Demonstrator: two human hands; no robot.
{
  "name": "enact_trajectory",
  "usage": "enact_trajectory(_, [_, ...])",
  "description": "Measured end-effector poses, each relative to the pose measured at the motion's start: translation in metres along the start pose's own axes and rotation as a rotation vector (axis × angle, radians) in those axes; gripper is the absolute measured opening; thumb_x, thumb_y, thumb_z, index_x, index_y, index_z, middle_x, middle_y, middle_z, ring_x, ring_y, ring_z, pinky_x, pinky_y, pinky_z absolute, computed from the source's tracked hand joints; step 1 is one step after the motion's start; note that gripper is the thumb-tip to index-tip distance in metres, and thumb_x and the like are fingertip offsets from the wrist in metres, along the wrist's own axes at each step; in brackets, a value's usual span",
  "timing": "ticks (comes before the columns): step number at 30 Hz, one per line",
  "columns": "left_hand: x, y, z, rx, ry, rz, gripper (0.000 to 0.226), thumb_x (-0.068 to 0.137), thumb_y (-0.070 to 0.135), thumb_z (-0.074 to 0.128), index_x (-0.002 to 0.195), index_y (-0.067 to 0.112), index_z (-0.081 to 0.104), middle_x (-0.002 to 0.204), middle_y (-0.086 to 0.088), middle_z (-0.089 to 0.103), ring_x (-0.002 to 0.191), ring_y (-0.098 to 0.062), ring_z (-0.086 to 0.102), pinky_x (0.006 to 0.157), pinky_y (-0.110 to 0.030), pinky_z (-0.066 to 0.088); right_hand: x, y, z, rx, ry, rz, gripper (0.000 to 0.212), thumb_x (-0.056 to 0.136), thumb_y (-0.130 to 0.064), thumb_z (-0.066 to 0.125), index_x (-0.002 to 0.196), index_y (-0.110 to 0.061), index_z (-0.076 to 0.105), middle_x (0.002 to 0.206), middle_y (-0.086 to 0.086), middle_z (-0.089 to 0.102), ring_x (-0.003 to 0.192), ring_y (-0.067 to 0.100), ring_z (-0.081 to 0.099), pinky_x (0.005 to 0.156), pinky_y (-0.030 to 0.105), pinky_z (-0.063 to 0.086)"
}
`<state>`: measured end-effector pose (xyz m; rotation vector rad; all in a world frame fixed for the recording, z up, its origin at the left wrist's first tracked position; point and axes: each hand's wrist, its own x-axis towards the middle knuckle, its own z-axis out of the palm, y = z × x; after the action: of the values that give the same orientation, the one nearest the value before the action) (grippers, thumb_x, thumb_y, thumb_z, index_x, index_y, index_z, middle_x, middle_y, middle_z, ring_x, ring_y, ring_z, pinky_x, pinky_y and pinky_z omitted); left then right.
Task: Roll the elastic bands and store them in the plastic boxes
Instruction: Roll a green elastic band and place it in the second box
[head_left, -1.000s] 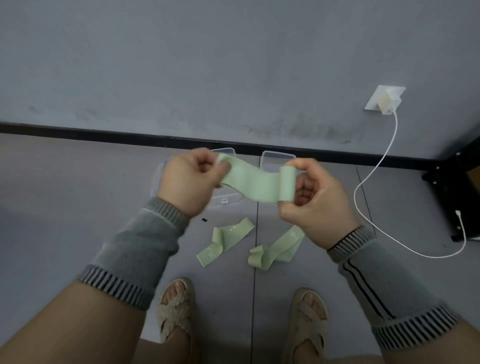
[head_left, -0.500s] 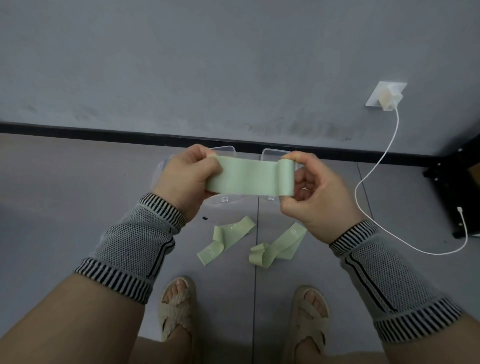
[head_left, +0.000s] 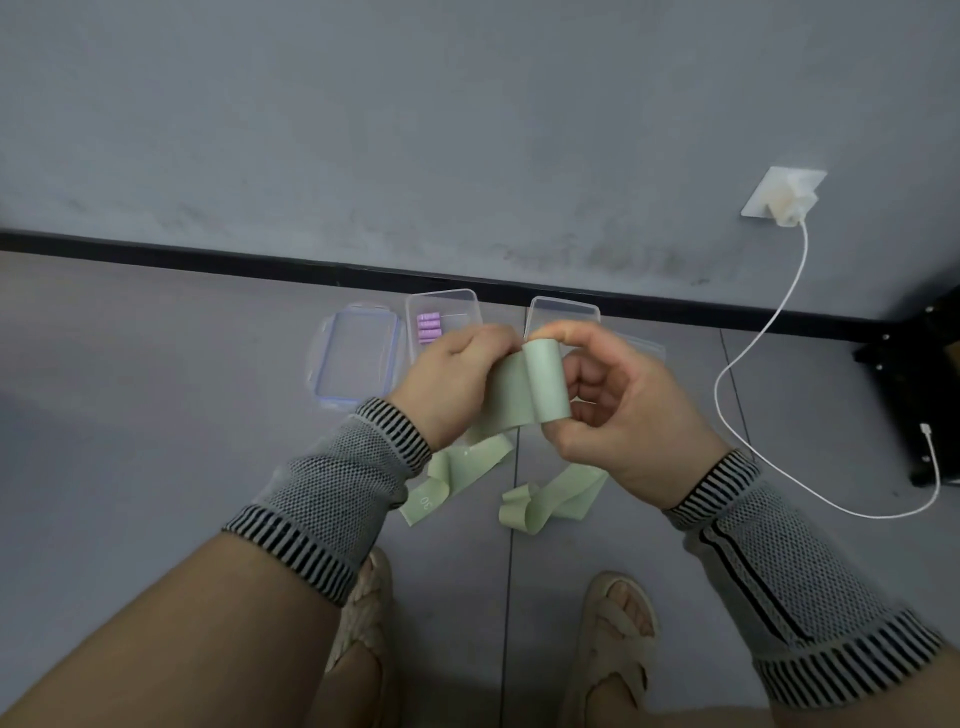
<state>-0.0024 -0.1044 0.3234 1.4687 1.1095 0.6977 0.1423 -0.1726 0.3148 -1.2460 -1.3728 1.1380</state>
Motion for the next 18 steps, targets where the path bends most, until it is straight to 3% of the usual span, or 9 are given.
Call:
enact_trajectory(4, [-0.001, 0.007, -0.008, 0.081, -0.039, 0.005, 0.025, 0.095, 0.016, 0.046, 0.073, 0.009, 0.055, 0.068, 0.002, 0.046, 0.06, -0.004, 0.042, 0.055, -0.016, 0.036, 0.0, 0.0, -0.008, 0.012, 0.043, 0.009, 0.05, 0.065, 0.001, 0.063, 0.107, -0.026, 0.059, 0.068, -0.005, 0.056, 0.065, 0.011, 0.052, 0.062, 0.023, 0.048])
enact_trajectory(7, [-0.001, 0.006, -0.011, 0.125, -0.124, 0.007, 0.027, 0.091, 0.016, 0.055, 0.064, 0.015, 0.049, 0.056, 0.008, 0.045, 0.05, -0.005, 0.042, 0.048, -0.019, 0.04, -0.001, 0.0, -0.01, -0.002, 0.042, 0.005, 0.051, 0.065, 0.001, 0.063, 0.107, -0.027, 0.059, 0.069, -0.003, 0.056, 0.065, 0.015, 0.051, 0.063, 0.028, 0.048])
enact_trajectory(10, [0.0, 0.004, -0.015, 0.191, -0.121, 0.067, 0.025, 0.088, 0.017, 0.061, 0.065, 0.018, 0.054, 0.057, 0.01, 0.05, 0.051, -0.002, 0.047, 0.05, -0.02, 0.043, -0.001, 0.001, -0.011, -0.058, 0.061, -0.014, 0.052, 0.063, 0.001, 0.065, 0.105, -0.029, 0.06, 0.067, -0.006, 0.055, 0.062, 0.015, 0.049, 0.064, 0.033, 0.047])
enact_trajectory(14, [-0.002, 0.007, -0.014, 0.259, -0.051, 0.133, 0.02, 0.086, 0.017, 0.064, 0.067, 0.022, 0.06, 0.056, 0.013, 0.055, 0.049, 0.006, 0.048, 0.051, -0.007, 0.036, 0.001, 0.004, -0.008, -0.221, 0.113, -0.037, 0.051, 0.062, -0.005, 0.069, 0.104, -0.032, 0.06, 0.069, 0.005, 0.056, 0.059, 0.025, 0.052, 0.06, 0.035, 0.05])
enact_trajectory(18, [-0.001, 0.007, -0.01, 0.237, 0.041, 0.113, 0.01, 0.078, 0.026, 0.072, 0.077, 0.028, 0.062, 0.069, 0.007, 0.065, 0.054, 0.002, 0.053, 0.056, -0.015, 0.045, 0.002, 0.007, -0.001, -0.4, 0.151, -0.055, 0.05, 0.06, -0.017, 0.071, 0.103, -0.039, 0.058, 0.068, -0.004, 0.055, 0.06, 0.012, 0.055, 0.061, 0.03, 0.052])
